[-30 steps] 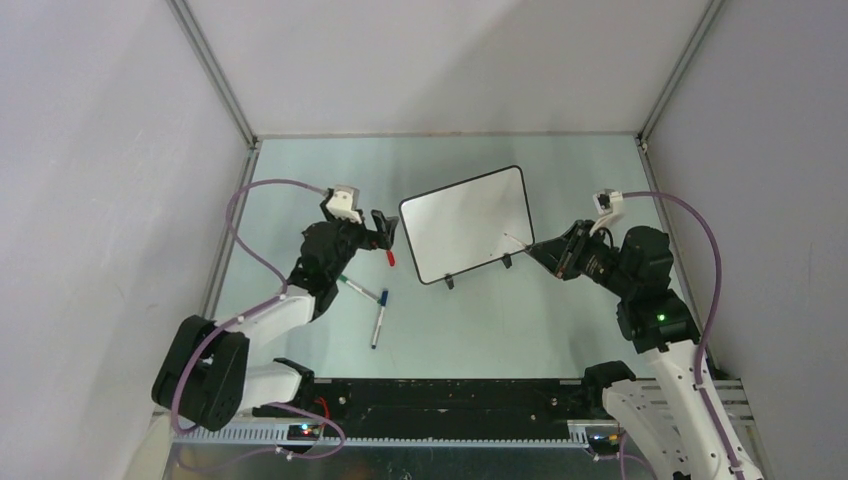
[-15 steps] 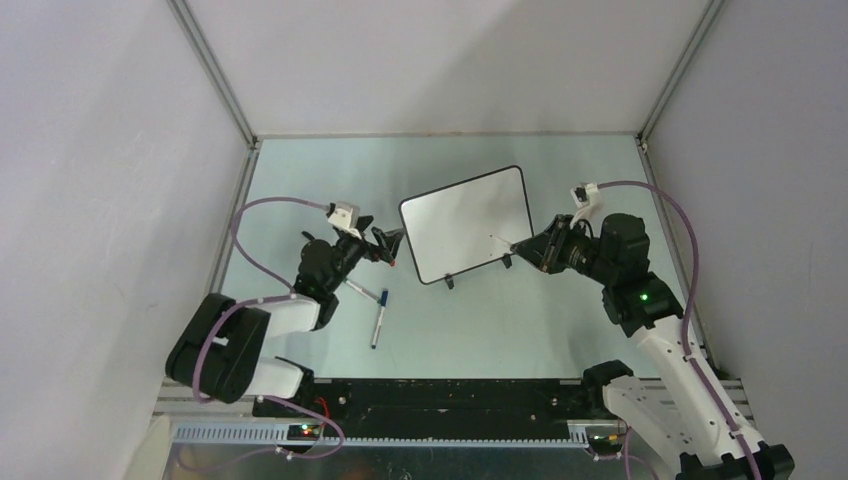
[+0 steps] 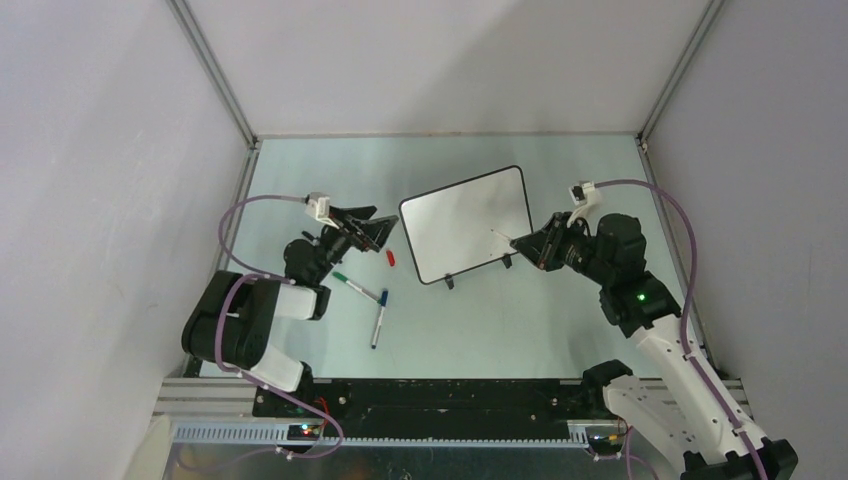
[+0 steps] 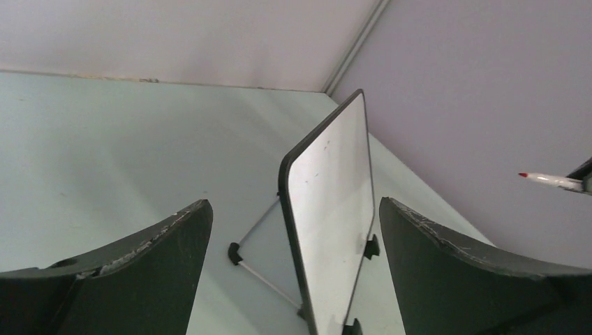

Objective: Write a sentence on the whiteboard
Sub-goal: Adjust the whiteboard on the whiteboard stand, then hold the whiteboard on the whiteboard stand.

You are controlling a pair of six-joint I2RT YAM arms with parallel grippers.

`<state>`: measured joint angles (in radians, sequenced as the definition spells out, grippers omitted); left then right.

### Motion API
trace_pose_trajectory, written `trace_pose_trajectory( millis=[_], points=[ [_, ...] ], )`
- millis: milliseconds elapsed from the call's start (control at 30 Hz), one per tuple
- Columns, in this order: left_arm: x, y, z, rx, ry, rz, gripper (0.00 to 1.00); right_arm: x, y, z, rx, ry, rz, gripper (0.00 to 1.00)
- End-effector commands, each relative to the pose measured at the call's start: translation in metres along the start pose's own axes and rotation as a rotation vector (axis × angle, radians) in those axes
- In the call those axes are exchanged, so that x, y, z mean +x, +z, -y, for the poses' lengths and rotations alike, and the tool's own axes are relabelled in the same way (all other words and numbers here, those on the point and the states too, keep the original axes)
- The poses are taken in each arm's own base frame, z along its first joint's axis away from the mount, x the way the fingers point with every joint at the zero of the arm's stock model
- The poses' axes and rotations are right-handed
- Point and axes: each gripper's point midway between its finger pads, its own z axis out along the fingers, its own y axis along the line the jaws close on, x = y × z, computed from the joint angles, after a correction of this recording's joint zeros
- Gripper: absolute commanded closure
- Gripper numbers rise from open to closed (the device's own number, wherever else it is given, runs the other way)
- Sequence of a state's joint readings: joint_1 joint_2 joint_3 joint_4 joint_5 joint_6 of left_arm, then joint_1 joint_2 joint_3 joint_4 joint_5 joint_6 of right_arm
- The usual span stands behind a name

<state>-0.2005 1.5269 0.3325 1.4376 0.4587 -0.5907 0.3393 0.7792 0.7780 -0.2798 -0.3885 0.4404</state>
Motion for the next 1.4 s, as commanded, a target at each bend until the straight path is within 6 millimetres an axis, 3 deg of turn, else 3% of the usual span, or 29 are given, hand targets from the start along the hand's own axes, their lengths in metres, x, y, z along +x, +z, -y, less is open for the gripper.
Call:
trace_pose_trajectory(
  millis=[0,133,233,467,600,967,1367],
  points=[
    [-0.015,0.013,0.014,0.071,-0.064,0.005,0.05,-0.014,-0.007,-0.004,0.008,-0.056,0.058,1.00],
    [-0.003,0.014,0.003,0.058,-0.084,-0.029,0.06,-0.015,-0.008,-0.004,0.008,-0.061,0.065,1.00],
    [-0.004,0.011,0.003,0.096,-0.115,-0.028,0.01,-0.015,-0.008,-0.005,0.003,-0.063,0.063,1.00],
    [-0.002,0.011,-0.009,0.066,-0.147,-0.030,0.01,-0.017,-0.008,-0.003,0.013,-0.074,0.074,1.00],
    [0.001,0.016,-0.005,0.102,-0.194,-0.051,0.01,-0.017,-0.006,-0.004,0.003,-0.074,0.069,1.00],
    [0.019,0.025,-0.006,0.151,-0.202,-0.115,0.15,-0.018,-0.004,-0.009,-0.026,-0.068,0.068,1.00],
    [0.030,0.030,0.003,0.217,-0.216,-0.171,0.27,-0.014,0.013,-0.020,-0.078,-0.049,0.038,1.00]
  ],
)
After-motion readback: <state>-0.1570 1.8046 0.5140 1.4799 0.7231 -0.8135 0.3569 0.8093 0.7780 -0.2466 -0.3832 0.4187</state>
